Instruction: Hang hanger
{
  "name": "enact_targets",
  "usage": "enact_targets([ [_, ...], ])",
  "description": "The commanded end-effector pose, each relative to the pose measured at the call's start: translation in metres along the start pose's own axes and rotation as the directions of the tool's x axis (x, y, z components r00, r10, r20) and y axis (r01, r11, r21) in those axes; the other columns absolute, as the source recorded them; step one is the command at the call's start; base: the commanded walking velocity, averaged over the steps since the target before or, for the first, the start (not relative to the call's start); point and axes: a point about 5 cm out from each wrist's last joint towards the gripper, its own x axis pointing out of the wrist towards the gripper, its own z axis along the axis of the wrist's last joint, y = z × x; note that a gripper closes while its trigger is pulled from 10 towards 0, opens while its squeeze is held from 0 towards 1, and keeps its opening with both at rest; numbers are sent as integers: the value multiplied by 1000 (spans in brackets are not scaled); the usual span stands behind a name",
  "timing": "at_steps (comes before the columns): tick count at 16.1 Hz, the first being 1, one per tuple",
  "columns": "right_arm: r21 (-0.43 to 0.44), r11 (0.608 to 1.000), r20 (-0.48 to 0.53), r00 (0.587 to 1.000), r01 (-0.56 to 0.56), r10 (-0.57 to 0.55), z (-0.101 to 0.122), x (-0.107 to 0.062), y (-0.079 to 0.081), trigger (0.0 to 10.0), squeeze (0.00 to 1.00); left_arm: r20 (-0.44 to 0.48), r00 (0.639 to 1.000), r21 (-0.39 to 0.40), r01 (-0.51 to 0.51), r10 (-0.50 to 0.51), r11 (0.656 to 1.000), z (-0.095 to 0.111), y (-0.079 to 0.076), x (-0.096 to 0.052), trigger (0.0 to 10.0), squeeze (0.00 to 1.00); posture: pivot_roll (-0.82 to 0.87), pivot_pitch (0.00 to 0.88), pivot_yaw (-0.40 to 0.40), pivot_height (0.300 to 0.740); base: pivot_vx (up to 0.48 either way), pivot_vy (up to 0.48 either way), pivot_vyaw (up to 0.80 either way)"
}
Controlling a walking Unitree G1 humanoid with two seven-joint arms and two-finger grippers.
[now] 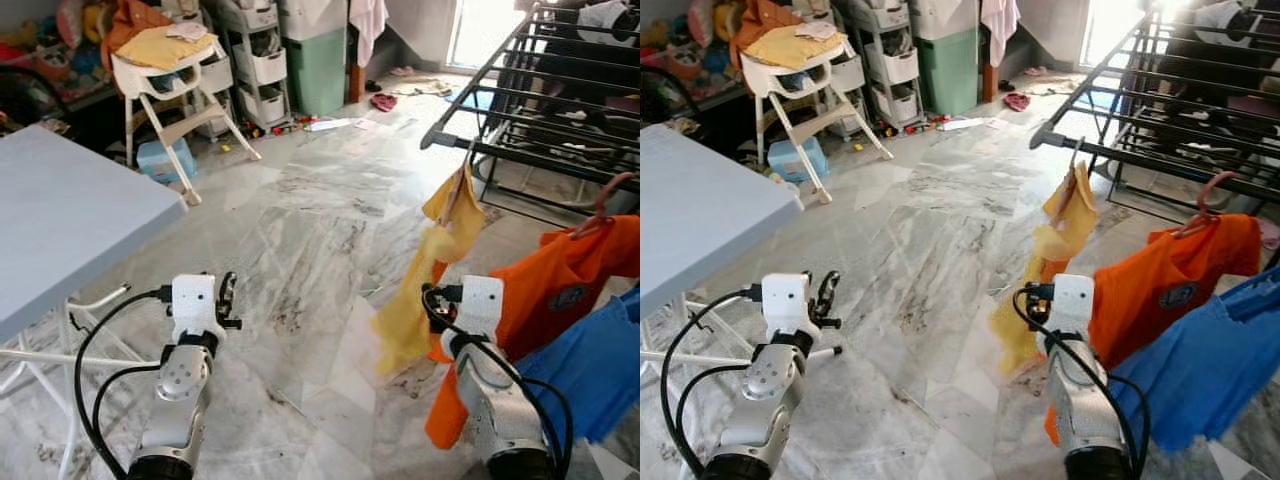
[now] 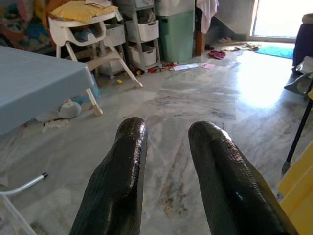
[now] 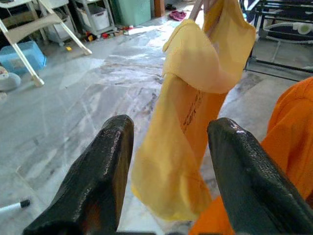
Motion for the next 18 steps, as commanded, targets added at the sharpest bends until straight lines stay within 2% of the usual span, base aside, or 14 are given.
enact_targets([
  [1, -28, 1000, 27, 1000, 5, -4, 5, 2, 2, 10000, 0, -5, 1000, 2, -9, 9, 1000, 1, 3, 1, 10000, 0, -50, 0, 69, 740, 0, 0, 0],
  [2, -65, 998, 78, 997, 17, -12, 10, 1, -1, 10000, 0, -5, 1000, -6, 9, -9, 1000, -3, 5, -7, 10000, 0, -51, 0, 65, 740, 0, 0, 0],
  [3, -71, 997, 83, 996, 18, -12, 11, 1, -2, 10000, 0, -5, 1000, -7, 12, -12, 1000, -4, 6, -9, 10000, 0, -51, 0, 65, 740, 0, 0, 0],
  [5, -90, 995, 39, 999, 33, -29, 5, -6, -20, 10000, 0, -34, 999, 32, 23, -22, 999, -19, 8, -29, 10000, 0, -47, 0, 60, 740, 0, 0, 0],
  [6, -105, 994, 43, 999, 32, -28, 4, -8, -24, 10000, 0, -37, 999, 35, 35, -34, 999, -21, 6, -32, 10000, 0, -46, 0, 57, 740, 0, 0, 0],
  [9, -111, 993, 71, 997, 48, -41, 7, -10, -26, 10000, 0, -46, 995, 6, 85, -85, 996, -21, 0, -33, 10000, 0, -51, 0, 57, 740, 0, 0, 0],
  [11, -110, 993, 76, 996, 44, -36, 9, -8, -16, 10000, 0, -54, 995, -62, 83, -86, 995, -18, 2, -28, 10000, 0, -56, 0, 62, 740, 0, 142, 0],
  [15, -92, 996, 55, 998, 20, -15, 4, -11, -12, 10000, 0, -53, 996, -42, 75, -77, 996, -14, 10, -23, 10000, 0, -53, 0, 67, 740, 0, 406, -800],
  [18, -120, 992, 66, 998, 22, -14, 6, -9, -16, 10000, 0, -55, 996, -47, 65, -67, 997, -13, 12, -21, 10000, 0, -53, 0, 76, 740, 0, 450, -800],
])
